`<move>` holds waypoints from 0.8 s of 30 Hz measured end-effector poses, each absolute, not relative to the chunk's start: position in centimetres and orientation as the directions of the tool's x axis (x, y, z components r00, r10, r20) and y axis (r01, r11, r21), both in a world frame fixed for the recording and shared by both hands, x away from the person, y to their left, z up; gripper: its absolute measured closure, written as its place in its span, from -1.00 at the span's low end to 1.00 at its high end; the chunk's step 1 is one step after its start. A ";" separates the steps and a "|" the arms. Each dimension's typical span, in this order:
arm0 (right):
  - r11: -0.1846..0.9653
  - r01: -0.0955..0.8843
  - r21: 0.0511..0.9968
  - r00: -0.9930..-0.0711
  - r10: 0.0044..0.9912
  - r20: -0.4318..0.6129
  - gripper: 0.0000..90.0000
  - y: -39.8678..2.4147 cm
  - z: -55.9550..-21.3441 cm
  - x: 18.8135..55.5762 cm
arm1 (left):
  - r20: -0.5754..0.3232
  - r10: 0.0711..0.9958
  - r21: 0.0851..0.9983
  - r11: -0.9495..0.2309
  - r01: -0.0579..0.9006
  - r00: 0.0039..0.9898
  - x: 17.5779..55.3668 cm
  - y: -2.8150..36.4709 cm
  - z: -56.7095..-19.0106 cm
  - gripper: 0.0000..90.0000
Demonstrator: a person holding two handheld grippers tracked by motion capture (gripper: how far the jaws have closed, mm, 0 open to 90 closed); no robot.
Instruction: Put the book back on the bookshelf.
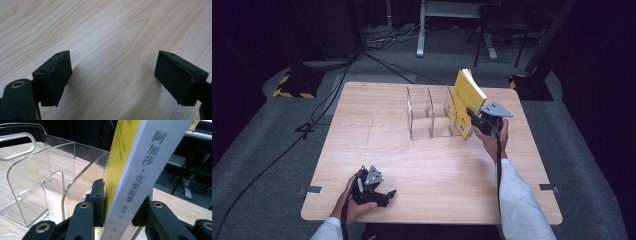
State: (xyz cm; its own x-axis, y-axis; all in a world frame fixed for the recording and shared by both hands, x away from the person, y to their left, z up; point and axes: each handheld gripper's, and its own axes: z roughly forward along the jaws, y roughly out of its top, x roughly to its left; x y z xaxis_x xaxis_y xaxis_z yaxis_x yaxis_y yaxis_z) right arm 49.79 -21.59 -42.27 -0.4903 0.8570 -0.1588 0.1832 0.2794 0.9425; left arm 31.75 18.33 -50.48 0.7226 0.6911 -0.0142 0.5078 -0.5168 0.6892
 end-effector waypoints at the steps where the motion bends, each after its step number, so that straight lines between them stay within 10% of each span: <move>1: 0.274 0.179 0.945 -0.493 0.856 -0.155 0.54 -21.7 -42.2 49.7 | -0.014 0.691 0.689 -0.517 0.508 0.723 31.8 18.3 -50.5 -0.67; 24: 0.348 0.171 0.922 -0.541 0.815 -0.208 0.38 -24.1 -39.4 47.6 | -0.013 0.688 0.689 -0.520 0.506 0.725 31.8 18.3 -50.5 -0.68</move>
State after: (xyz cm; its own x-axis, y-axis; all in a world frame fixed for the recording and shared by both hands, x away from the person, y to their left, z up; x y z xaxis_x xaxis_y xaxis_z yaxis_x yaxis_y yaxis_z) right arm 47.58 -24.14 -39.42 -0.5410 0.8149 -0.2079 0.1708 0.3485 0.9216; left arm 31.80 18.35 -50.47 0.7252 0.6884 -0.0127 0.5055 -0.5198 0.6887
